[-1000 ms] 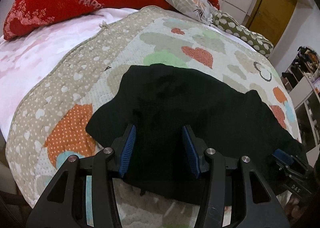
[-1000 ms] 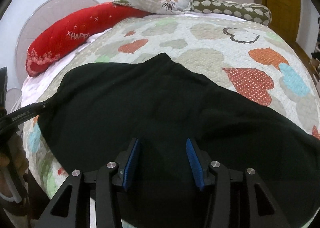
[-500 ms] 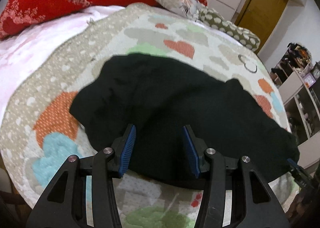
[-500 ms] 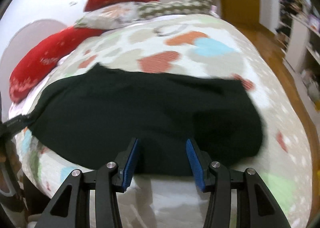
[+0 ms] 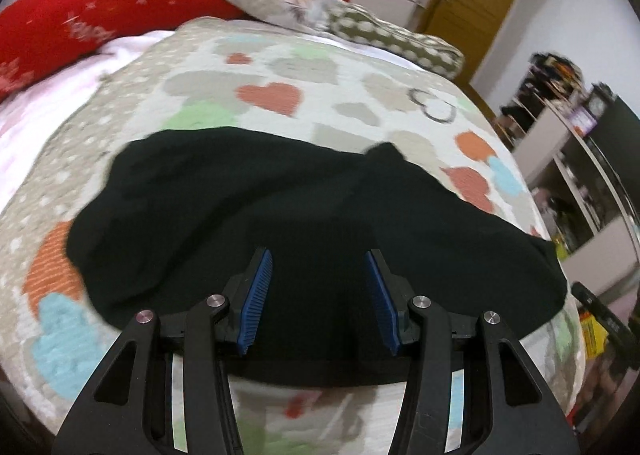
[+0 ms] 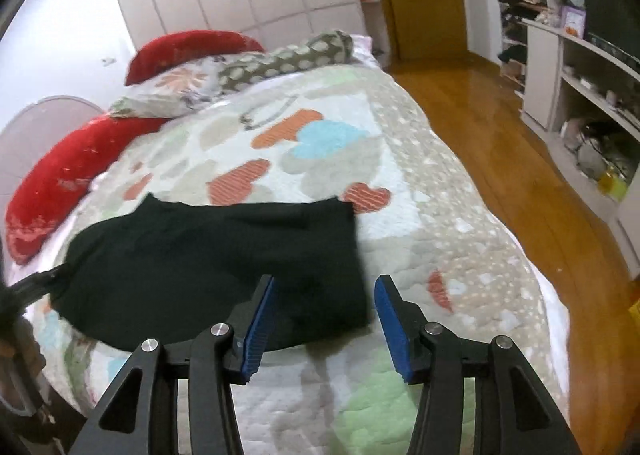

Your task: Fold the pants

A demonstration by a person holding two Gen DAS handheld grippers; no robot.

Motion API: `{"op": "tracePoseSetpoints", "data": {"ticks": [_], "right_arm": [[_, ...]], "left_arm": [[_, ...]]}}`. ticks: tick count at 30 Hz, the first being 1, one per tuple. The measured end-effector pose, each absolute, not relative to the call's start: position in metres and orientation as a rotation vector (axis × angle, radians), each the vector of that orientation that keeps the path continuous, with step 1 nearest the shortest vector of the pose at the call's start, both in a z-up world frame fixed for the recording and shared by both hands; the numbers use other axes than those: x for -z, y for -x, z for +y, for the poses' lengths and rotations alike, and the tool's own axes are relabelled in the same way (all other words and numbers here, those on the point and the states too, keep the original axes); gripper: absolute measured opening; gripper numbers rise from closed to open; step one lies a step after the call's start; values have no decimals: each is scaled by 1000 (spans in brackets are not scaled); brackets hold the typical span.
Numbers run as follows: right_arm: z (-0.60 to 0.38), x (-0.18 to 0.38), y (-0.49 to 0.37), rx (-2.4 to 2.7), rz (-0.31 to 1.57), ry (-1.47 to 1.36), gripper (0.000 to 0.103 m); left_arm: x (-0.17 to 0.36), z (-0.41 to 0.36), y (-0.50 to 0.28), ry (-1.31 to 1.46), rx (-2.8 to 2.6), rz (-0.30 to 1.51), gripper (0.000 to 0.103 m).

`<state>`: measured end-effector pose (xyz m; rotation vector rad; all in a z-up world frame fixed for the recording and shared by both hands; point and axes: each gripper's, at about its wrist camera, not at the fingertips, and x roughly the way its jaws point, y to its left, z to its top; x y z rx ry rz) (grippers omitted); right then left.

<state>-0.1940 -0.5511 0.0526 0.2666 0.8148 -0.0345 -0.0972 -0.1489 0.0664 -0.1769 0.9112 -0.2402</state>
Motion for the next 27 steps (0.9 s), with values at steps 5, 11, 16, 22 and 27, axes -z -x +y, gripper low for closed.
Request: {"op": "tracePoseSetpoints", "data": {"ticks": [5,11,16,22,27], "right_arm": [[-549,-36,179,-3,859,-238,35],[-543,-30,161,69,851,-150,35],[-551,-30,160,66,880,-195,40],[-548,-58,182,-5,805,-214,44],[-526,-45,186,-64,859,-185,44]], "left_arm": [[-56,-186,87,147,329,960,48],[-39,-218,71,101,344,995,48],[-32,-229,66,49,321,983,48],[-36,-230,67,55,326,979,48],[-33,-233,67,44,319,978,48]]}}
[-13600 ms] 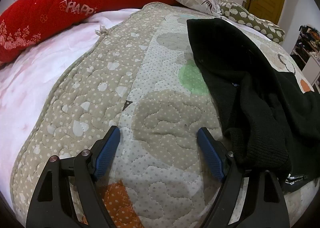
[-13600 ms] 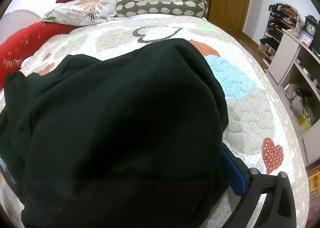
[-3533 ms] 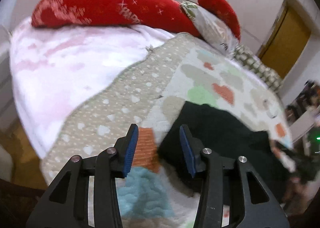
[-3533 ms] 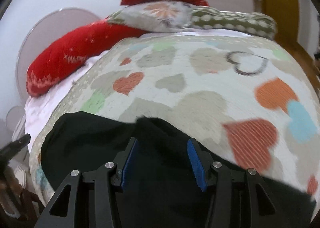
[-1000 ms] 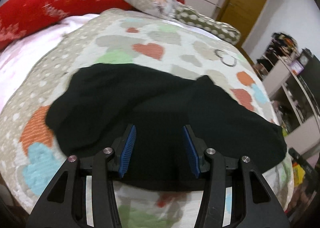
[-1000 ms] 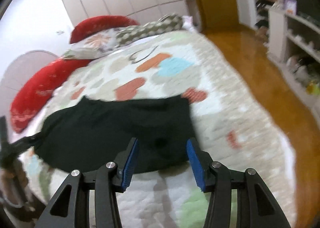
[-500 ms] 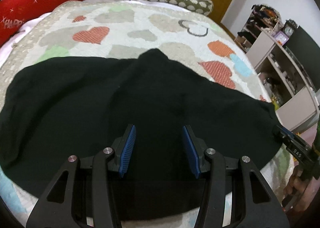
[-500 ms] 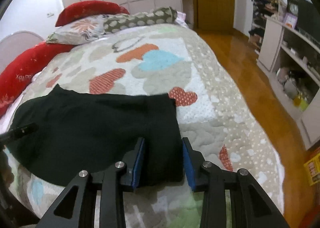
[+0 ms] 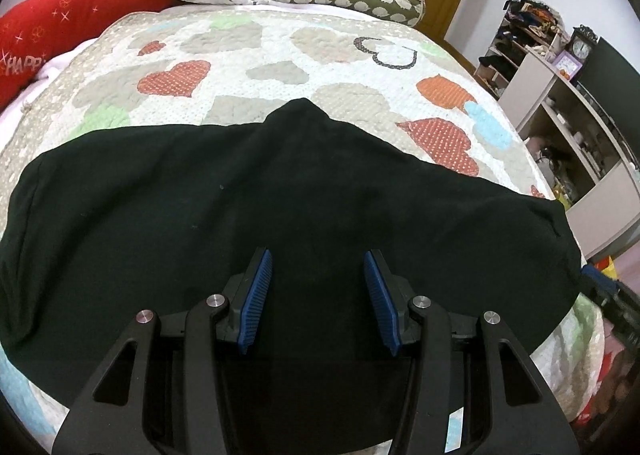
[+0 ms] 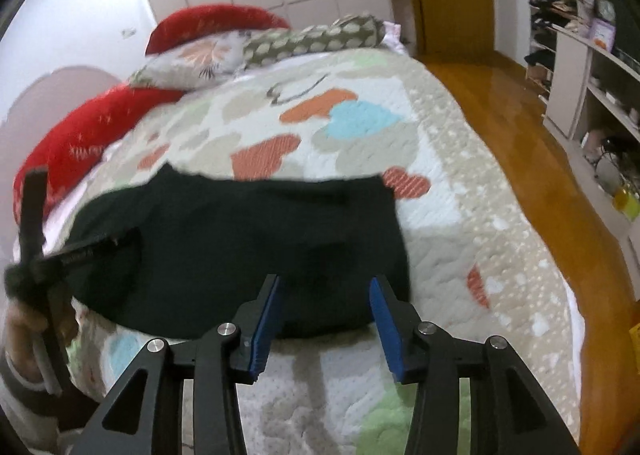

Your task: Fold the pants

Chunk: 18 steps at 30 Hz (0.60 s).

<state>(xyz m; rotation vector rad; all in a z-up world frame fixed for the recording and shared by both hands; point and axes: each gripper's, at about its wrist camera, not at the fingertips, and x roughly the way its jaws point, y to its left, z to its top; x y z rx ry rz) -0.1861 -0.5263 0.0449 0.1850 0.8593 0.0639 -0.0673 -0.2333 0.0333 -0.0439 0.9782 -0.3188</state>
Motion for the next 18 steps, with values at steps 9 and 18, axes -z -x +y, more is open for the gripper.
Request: {"op": "tracePoseSetpoints", "data": {"ticks": [9,18], "right_arm": [[-530,-30,179,-34,919,-179,45],[-550,-32,202,-37,920,-265,49]], "left_arm": [[-38,-241,63,32,336,999,49],[-49,-275,57,28,508,1012,54]]}}
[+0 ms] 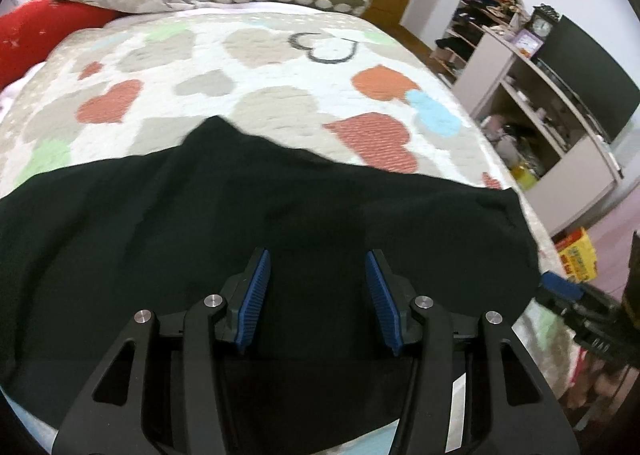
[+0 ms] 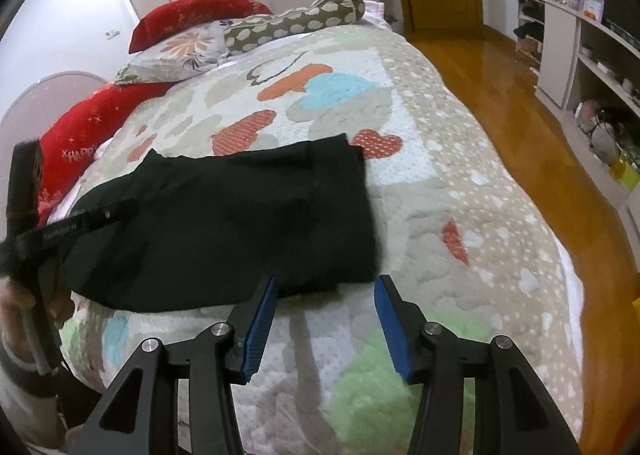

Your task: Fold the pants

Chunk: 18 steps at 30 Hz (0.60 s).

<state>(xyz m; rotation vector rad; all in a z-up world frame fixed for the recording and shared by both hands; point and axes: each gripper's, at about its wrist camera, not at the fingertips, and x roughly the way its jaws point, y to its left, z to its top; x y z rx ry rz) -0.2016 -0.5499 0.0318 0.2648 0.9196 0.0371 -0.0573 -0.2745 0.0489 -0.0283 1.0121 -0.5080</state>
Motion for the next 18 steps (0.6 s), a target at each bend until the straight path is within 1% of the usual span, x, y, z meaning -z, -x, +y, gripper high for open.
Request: {"op": "tracePoseSetpoints", "data": {"ticks": [1,3,10,18], "right_arm": [[-552,-31,203,-36,919,-270,49],[-555,-30,204,-40,923,-286,49],[-556,-24,207,-49,925,-309,49],[-554,-23,204,-59,940,-300,49]], "left_arm": [[-50,-279,55,36,522,1018,62],[-53,-289,52,54,561,1020,65],[-56,-328,52,-31,657,1020,65],[-51,-344,49,-38,683,1052,65]]}}
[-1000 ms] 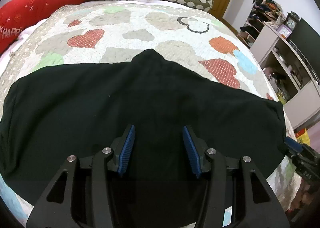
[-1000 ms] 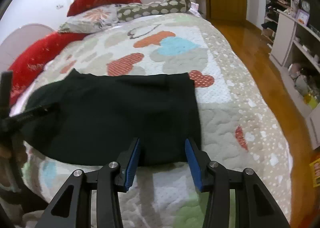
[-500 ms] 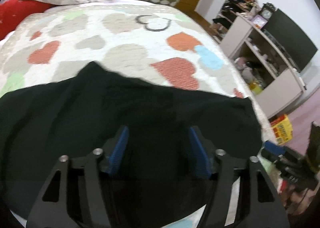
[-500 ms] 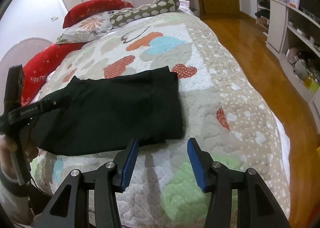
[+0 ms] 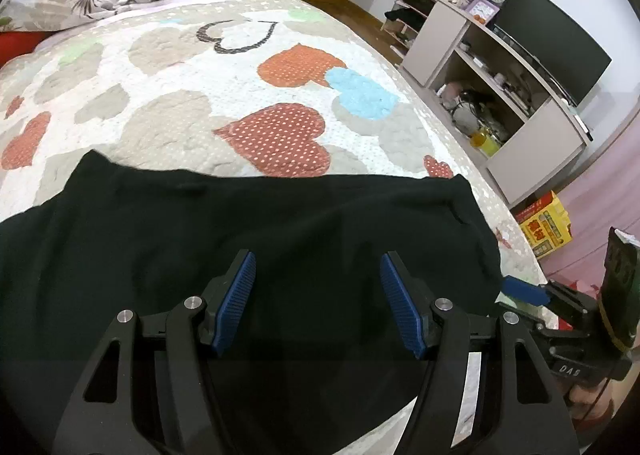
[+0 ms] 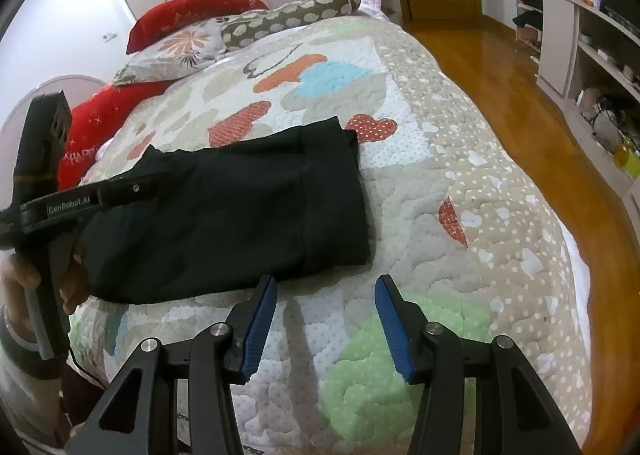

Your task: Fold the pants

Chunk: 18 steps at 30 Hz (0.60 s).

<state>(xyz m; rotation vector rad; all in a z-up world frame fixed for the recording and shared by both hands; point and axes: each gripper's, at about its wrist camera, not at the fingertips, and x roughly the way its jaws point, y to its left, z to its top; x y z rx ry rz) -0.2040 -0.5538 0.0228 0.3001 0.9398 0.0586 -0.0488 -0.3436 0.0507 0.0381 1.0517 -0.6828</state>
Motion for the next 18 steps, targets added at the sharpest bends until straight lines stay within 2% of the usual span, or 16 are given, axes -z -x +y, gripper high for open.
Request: {"op": "tracePoseSetpoints", "data": {"ticks": [7,9,11,18], "right_arm": [[-554,-17,206,-85,932,-307,53],[-554,-17,207,-101,919,-322,57],[-552,-15,208,-127,899,-338,66],[-543,-9,201,-168,863,-351,77]], "left_arm": [[-54,-363,46,-76,751,1053,65],[-57,-374,44,-104,801,1064,65],[-60,-383,40,-121,861,1059,65],[-55,-425,23,-248,994,1067,65]]}}
